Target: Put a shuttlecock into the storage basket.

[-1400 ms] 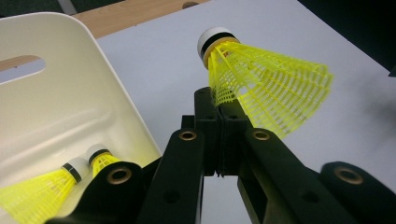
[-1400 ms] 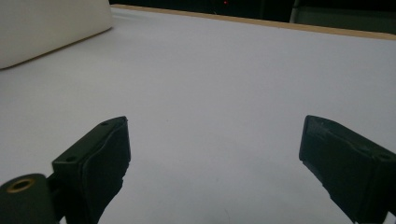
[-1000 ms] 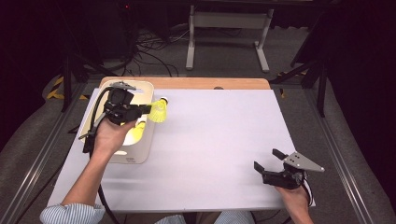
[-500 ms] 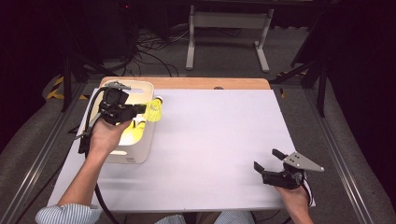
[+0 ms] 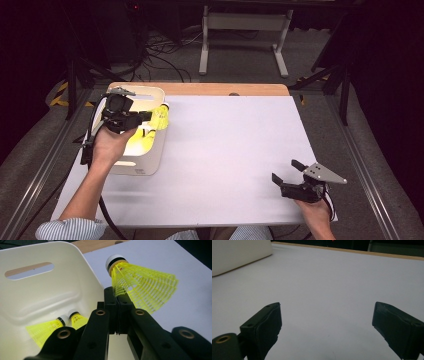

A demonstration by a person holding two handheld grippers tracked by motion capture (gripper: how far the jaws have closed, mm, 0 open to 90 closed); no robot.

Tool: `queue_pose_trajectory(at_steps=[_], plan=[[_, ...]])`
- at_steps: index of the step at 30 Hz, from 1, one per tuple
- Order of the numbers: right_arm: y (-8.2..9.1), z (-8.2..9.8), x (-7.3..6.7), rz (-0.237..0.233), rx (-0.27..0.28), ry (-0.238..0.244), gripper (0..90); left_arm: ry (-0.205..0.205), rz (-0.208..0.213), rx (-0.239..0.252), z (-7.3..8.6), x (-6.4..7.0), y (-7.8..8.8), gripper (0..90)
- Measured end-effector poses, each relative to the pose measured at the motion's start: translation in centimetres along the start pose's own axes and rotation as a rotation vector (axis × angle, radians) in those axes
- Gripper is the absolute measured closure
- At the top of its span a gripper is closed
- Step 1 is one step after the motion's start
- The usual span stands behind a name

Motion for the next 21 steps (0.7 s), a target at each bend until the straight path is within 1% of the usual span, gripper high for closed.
queue_pose_trajectory(at_steps=[4, 21], plan=[[0.0, 0.0, 0.0, 0.0, -0.001, 0.001, 9.5, 0.007, -0.01, 0.0, 0.1, -0.3, 0.0, 89.3], [0.0, 0.0, 0.0, -0.002, 0.001, 0.0, 9.5, 0.039, -0.028, -0.016, 0.7, -1.5, -0.5, 89.3]])
Point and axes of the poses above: each handheld gripper's, and its own axes: y roughly backward along the jaws, z roughly out of its underside, x roughly to its right, the point moved 1 cm from there along -y, roughly forward along the jaws, and after that the axes turned 2 degrees about -y, right-handed, at the moved point
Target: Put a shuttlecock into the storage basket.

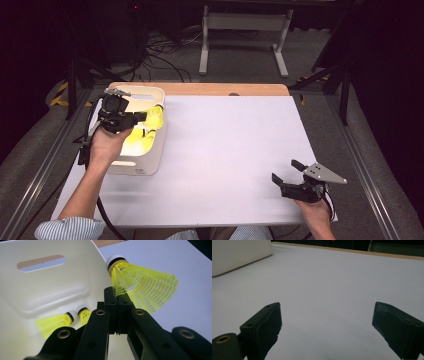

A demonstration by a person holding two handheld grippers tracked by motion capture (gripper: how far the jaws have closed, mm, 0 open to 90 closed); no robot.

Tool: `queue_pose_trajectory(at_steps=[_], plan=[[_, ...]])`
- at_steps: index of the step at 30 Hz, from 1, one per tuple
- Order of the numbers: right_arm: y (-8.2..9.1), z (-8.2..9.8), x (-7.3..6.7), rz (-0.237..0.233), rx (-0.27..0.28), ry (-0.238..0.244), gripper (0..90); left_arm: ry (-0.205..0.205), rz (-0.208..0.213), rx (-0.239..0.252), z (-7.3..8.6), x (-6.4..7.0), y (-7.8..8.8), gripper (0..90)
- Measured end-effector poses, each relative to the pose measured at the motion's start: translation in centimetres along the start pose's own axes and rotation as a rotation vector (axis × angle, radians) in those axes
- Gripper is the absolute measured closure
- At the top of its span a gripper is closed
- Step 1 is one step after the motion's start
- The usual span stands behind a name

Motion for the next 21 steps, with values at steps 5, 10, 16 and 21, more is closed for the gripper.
queue_pose_trajectory(at_steps=[5, 10, 16, 21], plan=[[0.0, 0.0, 0.0, 0.0, -0.001, 0.001, 9.5, 0.008, -0.011, -0.002, 0.1, -0.3, -0.2, 89.3], [0.0, 0.0, 0.0, 0.0, 0.0, 0.001, 9.5, 0.012, -0.019, -0.01, 0.2, -0.5, -0.5, 89.3], [0.0, 0.0, 0.0, 0.0, 0.0, 0.001, 9.5, 0.019, -0.028, -0.013, 0.2, -0.9, -0.8, 89.3], [-0.1, 0.0, -0.1, -0.001, -0.006, 0.006, 9.5, 0.025, -0.034, -0.026, 0.2, -1.1, -1.3, 89.3]])
Point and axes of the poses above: each handheld gripper's, and its own axes: y roughly backward along the jaws, z roughly out of its underside, x roughly to its right, the point moved 1 cm from there along -y, roughly forward along the jaws, and after that the axes turned 2 degrees about -y, right-handed, at the moved point
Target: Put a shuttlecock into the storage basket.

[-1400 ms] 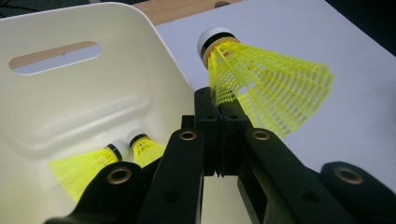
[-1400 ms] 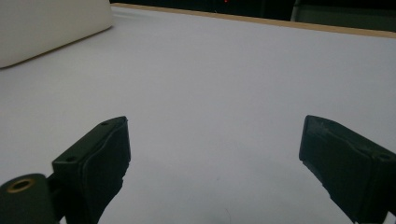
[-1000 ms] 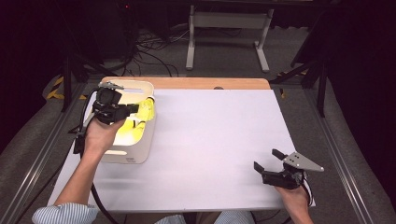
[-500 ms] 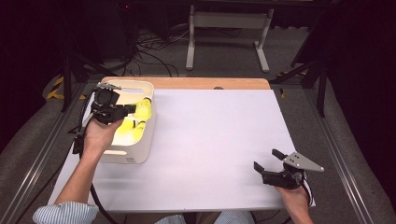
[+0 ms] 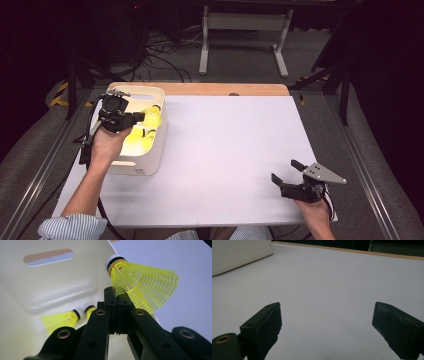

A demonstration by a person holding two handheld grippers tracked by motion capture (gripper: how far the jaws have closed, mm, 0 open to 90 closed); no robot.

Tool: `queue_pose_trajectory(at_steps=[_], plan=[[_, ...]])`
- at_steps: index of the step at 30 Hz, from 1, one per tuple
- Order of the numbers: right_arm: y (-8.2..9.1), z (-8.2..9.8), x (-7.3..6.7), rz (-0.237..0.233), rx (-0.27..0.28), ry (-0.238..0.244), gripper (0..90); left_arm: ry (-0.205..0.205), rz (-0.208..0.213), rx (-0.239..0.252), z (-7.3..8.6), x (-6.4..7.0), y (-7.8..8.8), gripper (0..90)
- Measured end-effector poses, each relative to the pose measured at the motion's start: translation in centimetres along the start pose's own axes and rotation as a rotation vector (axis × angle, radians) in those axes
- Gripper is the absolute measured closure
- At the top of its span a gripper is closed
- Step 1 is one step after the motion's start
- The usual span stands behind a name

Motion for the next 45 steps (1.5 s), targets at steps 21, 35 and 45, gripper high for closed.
queue_pose_trajectory(at_steps=[21, 35, 45], plan=[[0.1, 0.0, 0.1, -0.003, 0.007, -0.005, 9.5, 0.067, -0.035, -0.03, 0.0, -2.0, -1.8, 89.2], [0.0, 0.0, 0.0, -0.004, 0.002, -0.002, 9.5, 0.083, -0.051, -0.064, -0.5, -2.5, -3.1, 89.2], [0.0, 0.0, 0.0, -0.009, -0.005, -0.004, 9.5, 0.088, -0.07, -0.104, -1.2, -2.8, -3.9, 89.2]])
Point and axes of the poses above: each handheld gripper's, and its own axes: y roughly backward along the jaws, z roughly out of its underside, x roughly to its right, the point moved 1 cm from there along -y, roughly forward along the jaws, and after that the axes turned 2 degrees about -y, right-handed, at the moved point
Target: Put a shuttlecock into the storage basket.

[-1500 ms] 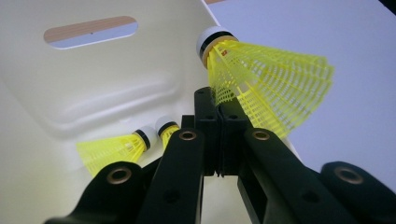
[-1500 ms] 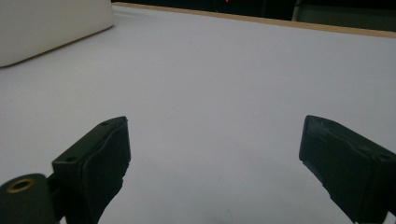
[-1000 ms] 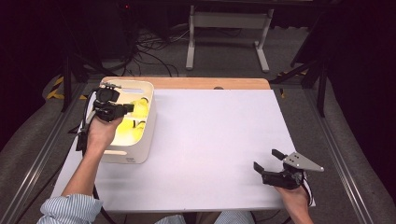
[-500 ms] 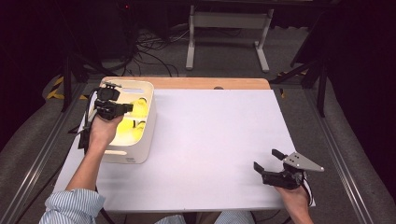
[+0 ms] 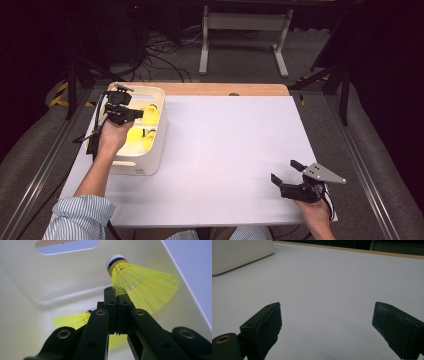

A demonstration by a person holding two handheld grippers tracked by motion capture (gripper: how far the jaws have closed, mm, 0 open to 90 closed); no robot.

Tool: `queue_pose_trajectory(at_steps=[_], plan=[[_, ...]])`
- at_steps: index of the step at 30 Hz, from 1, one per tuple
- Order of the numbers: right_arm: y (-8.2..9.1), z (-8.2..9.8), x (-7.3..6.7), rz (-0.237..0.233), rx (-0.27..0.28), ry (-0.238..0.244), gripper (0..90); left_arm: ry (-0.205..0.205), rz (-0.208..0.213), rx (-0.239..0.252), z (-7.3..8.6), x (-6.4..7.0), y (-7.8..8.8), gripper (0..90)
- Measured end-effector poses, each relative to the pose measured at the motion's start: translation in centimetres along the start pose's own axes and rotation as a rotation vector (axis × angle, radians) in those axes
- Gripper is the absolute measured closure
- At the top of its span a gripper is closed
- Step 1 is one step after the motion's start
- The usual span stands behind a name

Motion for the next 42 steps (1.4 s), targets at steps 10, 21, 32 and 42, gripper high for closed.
queue_pose_trajectory(at_steps=[10, 21, 32, 42], plan=[[0.0, 0.0, 0.0, 0.0, 0.0, -0.005, 9.5, 0.016, -0.024, -0.043, -0.6, -0.6, -0.9, 89.1], [0.0, 0.0, 0.1, -0.001, 0.004, -0.002, 9.5, 0.016, -0.029, -0.061, -0.7, -0.6, -1.6, 88.9], [0.0, 0.0, 0.1, -0.001, 0.004, -0.001, 9.5, -0.004, -0.034, -0.047, -0.7, -0.3, -1.5, 81.7], [0.0, 0.0, 0.1, -0.002, 0.004, 0.0, 9.5, -0.01, -0.031, 0.003, -0.8, 0.2, -0.4, 58.1]])
Point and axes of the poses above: each handheld gripper's, and its own axes: y roughly backward along the jaws, z roughly out of its underside, x roughly to its right, the point moved 1 cm from there along -y, roughly forward along the jaws, and after that the axes turned 2 degrees about -y, right-handed, at the moved point
